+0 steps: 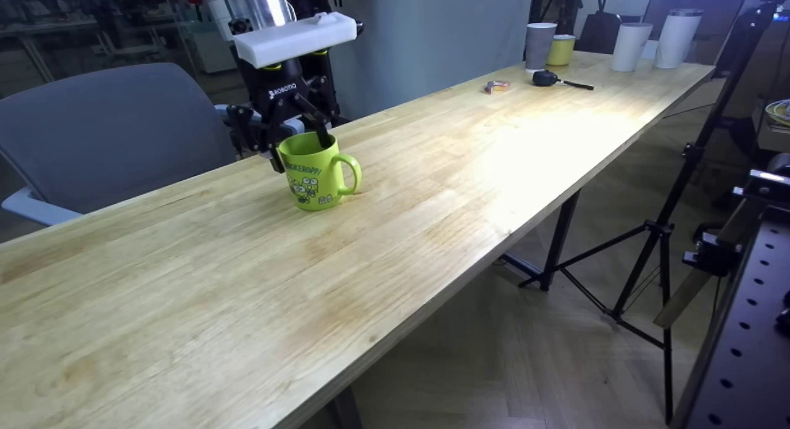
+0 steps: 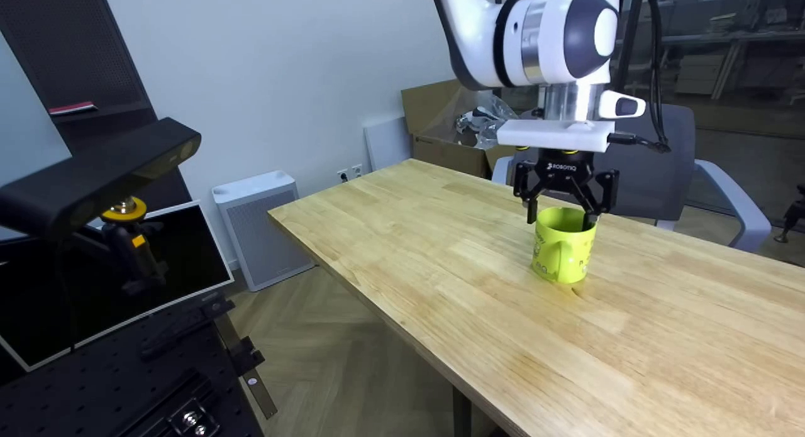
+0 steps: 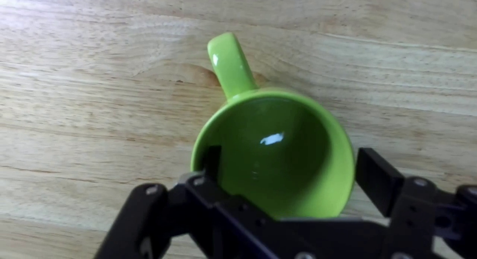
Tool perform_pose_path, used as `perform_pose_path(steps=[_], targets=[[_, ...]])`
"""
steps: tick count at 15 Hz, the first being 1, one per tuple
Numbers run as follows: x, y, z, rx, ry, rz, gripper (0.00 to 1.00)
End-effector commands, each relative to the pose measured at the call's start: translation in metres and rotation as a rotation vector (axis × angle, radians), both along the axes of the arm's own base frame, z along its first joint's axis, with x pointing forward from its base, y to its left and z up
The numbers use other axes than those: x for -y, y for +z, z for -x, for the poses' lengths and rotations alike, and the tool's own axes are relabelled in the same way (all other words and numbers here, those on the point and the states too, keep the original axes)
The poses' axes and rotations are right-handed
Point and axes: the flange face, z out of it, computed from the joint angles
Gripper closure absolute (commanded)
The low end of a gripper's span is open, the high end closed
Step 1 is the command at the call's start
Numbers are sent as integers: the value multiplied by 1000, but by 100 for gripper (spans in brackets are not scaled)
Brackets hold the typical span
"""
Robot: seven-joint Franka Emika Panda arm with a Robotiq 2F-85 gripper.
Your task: Pick up the cup and slightly move it to the left. Pick up the cup and move it forward. Pick up the cup and move it to the left.
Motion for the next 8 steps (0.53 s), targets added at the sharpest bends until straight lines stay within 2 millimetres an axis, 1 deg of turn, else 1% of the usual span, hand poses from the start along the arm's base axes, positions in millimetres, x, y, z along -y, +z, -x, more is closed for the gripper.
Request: perform_pose_path(steps=[1, 4, 7, 8], targets=[[0, 16, -2, 9, -30, 41, 0], [-3, 23, -4, 14, -34, 50, 0], [-6, 44, -8, 30, -35, 44, 0], [-7, 55, -10, 37, -37, 41, 0]])
